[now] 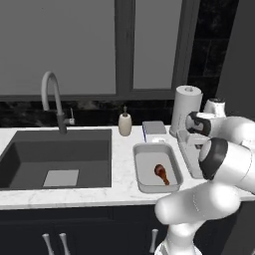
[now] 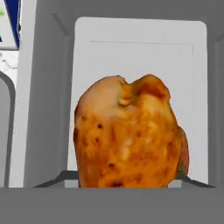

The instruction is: Place one bell pepper and one chicken drumstick in each tupperware on the nearby counter, to pack two identical lunches.

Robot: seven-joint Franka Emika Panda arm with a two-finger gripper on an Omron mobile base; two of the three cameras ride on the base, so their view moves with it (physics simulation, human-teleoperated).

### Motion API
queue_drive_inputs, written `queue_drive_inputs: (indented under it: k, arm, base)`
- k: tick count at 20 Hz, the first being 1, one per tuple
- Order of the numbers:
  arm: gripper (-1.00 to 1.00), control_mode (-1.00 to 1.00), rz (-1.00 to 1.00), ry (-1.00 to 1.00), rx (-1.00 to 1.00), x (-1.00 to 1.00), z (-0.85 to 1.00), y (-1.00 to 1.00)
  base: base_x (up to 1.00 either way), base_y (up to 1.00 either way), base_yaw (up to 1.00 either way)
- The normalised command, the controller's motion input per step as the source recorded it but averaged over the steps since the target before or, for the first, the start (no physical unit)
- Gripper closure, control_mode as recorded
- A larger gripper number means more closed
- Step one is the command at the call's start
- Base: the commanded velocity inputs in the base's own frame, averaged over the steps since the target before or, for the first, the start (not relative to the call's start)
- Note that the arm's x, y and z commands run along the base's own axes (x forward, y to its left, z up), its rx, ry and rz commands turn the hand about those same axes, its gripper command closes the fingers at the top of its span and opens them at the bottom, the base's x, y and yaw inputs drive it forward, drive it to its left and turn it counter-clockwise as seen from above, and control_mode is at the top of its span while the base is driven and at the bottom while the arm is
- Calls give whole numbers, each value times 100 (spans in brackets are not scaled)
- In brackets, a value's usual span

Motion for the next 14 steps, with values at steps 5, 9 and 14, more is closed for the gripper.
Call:
queue_drive_inputs:
  k: [5,9,14]
  arm:
    - [-100,-100,0,-5,-1,79,-48,0]
    - [-100,-100,0,-10,-5,20,-40,0]
    - [-100,-100,0,-17,0,-7,-8,0]
  base:
    - [0,0,0]
    - [0,0,0]
    - [0,0,0]
